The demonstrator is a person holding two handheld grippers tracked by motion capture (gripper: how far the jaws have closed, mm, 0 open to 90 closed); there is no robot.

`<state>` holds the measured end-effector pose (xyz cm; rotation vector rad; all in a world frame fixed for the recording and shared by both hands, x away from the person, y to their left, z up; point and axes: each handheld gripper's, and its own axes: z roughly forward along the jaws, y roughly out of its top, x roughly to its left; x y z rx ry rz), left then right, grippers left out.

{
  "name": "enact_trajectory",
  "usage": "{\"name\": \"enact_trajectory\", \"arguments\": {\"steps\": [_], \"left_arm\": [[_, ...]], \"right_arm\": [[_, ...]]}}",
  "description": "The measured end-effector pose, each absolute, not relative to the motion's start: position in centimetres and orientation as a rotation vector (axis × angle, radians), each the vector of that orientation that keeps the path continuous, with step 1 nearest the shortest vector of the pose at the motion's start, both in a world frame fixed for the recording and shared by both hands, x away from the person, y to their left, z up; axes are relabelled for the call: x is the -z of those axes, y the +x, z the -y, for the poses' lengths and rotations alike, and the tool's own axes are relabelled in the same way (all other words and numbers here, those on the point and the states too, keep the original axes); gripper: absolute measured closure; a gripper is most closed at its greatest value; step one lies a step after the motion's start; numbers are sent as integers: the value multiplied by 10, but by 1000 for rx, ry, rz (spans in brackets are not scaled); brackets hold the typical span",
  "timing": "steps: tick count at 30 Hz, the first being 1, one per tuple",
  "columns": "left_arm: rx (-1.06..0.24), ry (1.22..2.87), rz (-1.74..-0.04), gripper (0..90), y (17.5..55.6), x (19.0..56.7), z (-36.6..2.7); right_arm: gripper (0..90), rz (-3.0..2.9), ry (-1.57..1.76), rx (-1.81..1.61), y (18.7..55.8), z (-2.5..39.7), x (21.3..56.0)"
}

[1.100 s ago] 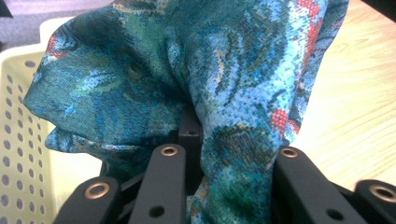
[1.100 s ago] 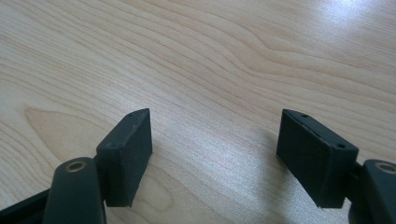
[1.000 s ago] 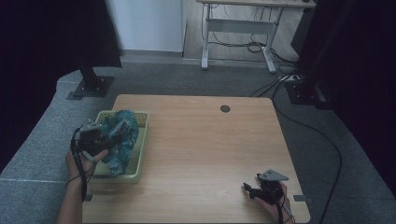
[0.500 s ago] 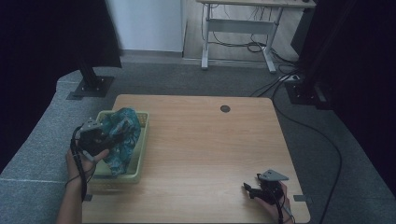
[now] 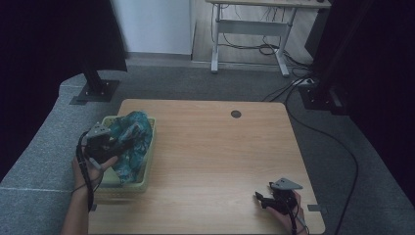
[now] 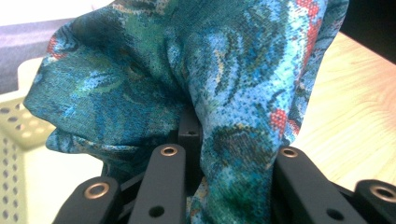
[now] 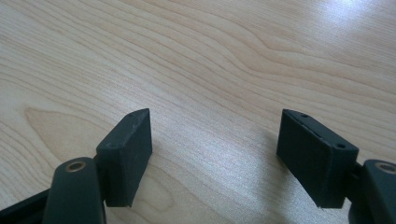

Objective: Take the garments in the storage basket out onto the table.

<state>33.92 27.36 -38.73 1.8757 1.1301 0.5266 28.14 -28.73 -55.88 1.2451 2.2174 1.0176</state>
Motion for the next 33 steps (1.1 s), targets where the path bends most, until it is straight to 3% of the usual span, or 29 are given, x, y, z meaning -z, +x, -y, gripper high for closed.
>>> {"name": "enact_trajectory", "arguments": {"steps": [33], "left_arm": [[-523, 1934, -1056, 742, 343, 384, -238]], "right_arm": [[258, -2217, 1245, -1018, 282, 287, 559]]}}
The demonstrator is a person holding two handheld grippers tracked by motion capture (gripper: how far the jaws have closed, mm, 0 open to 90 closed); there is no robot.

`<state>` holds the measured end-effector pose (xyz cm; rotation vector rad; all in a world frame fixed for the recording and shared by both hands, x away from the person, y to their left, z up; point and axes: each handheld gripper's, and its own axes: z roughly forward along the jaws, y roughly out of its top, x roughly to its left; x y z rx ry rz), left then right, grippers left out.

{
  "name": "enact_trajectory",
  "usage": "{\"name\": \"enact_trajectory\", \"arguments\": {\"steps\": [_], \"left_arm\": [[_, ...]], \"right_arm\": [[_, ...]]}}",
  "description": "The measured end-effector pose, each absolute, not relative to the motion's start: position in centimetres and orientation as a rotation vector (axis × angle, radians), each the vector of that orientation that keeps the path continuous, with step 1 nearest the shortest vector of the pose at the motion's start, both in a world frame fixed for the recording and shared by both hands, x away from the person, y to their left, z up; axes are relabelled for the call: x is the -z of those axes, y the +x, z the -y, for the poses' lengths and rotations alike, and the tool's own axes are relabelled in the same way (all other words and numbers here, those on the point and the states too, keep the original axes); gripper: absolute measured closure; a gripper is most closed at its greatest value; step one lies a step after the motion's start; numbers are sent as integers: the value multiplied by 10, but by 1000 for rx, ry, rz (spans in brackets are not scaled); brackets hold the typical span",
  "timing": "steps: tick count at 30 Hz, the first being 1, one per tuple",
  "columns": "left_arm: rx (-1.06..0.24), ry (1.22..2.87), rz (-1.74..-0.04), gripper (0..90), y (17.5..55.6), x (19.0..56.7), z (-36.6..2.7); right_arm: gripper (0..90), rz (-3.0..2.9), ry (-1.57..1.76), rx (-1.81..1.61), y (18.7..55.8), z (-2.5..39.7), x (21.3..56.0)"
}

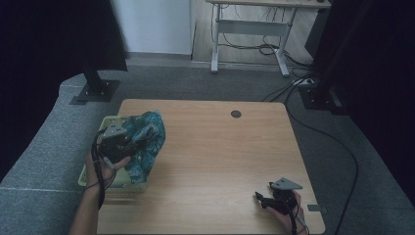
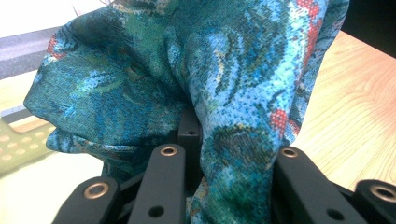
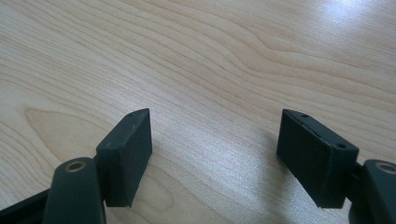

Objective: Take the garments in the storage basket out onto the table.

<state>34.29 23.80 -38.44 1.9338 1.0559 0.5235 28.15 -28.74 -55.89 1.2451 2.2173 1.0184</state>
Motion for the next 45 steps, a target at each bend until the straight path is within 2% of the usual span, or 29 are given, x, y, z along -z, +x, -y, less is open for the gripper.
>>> {"name": "enact_trajectory", "arguments": {"steps": [45], "left_arm": [[-494, 1997, -958, 740, 347, 384, -192]], "right_arm": [[258, -2217, 1247, -1019, 281, 287, 559]]}}
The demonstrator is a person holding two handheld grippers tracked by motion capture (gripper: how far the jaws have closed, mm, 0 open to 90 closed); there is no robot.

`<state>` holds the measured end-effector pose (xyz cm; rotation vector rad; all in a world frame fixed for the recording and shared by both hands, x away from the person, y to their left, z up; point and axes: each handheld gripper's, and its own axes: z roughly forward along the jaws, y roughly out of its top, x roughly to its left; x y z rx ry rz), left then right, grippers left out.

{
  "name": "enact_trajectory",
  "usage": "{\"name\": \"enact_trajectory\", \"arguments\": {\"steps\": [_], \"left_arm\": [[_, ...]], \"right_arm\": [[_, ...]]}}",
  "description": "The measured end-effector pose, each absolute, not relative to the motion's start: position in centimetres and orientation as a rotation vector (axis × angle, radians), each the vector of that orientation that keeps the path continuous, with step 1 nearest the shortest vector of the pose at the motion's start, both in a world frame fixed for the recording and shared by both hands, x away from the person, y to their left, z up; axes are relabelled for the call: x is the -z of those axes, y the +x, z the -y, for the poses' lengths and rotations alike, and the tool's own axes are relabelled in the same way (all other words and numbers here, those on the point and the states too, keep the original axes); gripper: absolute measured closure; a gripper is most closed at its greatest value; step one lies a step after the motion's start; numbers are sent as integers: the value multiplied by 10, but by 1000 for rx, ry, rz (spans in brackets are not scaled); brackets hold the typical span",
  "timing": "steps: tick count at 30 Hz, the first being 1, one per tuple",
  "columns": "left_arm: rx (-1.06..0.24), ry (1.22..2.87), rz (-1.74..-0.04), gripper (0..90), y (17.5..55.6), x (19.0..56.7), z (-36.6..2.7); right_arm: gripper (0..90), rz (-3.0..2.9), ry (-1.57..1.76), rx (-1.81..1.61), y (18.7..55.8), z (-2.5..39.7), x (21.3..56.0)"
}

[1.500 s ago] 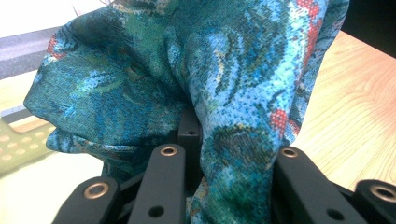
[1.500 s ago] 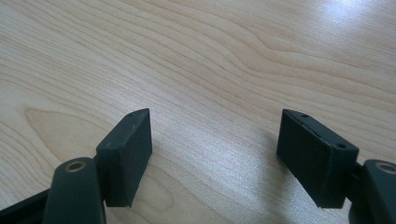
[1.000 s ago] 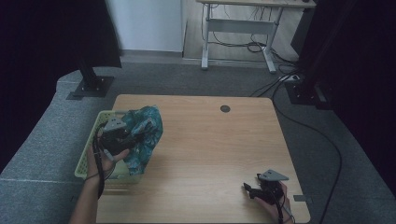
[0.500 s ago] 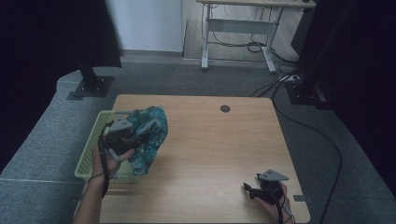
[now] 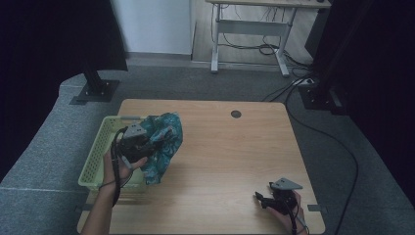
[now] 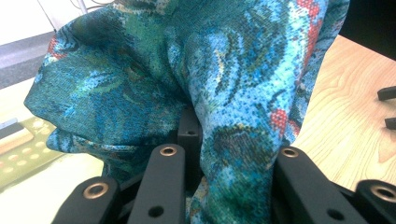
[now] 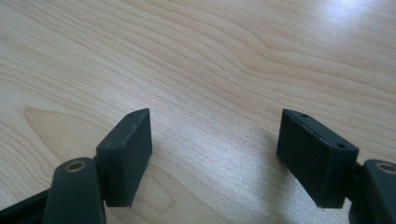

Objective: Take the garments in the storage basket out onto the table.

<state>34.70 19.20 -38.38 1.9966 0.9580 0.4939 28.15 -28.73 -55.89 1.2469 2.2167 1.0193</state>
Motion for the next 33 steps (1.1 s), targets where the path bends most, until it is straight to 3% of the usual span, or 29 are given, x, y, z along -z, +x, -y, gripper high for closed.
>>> {"name": "enact_trajectory", "arguments": {"steps": [33], "left_arm": [[-466, 2062, -892, 736, 351, 390, -153]], "right_arm": [[258, -2218, 1248, -1018, 281, 287, 559]]}}
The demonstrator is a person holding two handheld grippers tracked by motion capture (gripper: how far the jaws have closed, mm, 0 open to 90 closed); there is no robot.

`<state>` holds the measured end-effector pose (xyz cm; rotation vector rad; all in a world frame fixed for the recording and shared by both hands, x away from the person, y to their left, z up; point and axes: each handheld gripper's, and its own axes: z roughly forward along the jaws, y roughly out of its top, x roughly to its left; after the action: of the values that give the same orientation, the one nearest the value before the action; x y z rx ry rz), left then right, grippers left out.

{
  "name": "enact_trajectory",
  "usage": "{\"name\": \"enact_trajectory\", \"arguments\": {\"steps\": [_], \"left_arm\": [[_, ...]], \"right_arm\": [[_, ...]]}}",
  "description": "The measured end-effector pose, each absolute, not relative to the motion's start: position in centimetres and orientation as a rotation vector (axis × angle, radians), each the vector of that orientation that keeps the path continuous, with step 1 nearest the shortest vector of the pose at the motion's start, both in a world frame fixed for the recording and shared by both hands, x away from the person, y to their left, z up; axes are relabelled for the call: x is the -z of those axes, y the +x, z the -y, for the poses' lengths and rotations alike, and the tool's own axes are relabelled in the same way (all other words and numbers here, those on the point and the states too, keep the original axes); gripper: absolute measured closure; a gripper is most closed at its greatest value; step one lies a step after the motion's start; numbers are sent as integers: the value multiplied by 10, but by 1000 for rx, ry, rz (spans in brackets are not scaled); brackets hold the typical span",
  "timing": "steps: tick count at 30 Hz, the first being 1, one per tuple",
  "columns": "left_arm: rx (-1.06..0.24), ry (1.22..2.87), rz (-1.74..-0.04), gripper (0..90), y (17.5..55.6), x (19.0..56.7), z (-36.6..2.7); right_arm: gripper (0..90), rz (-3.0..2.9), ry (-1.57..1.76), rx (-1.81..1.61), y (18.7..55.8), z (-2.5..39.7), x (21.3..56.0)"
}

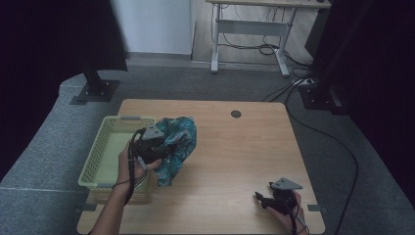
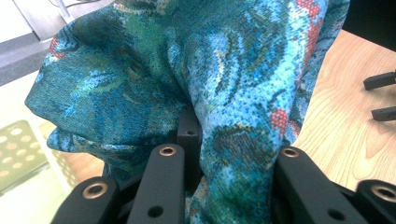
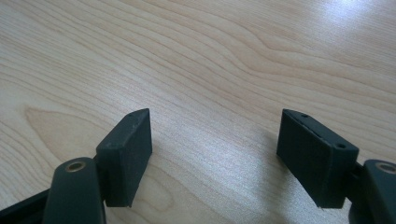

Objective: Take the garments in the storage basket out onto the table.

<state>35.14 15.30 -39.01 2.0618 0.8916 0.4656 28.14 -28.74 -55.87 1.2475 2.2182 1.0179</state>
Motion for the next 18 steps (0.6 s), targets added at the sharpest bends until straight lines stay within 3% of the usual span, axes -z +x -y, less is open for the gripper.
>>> {"name": "enact_trajectory", "arguments": {"steps": [18], "left_arm": [[-441, 2079, -867, 736, 353, 398, -132]], "right_arm": [[258, -2218, 1244, -1018, 282, 287, 559]]}}
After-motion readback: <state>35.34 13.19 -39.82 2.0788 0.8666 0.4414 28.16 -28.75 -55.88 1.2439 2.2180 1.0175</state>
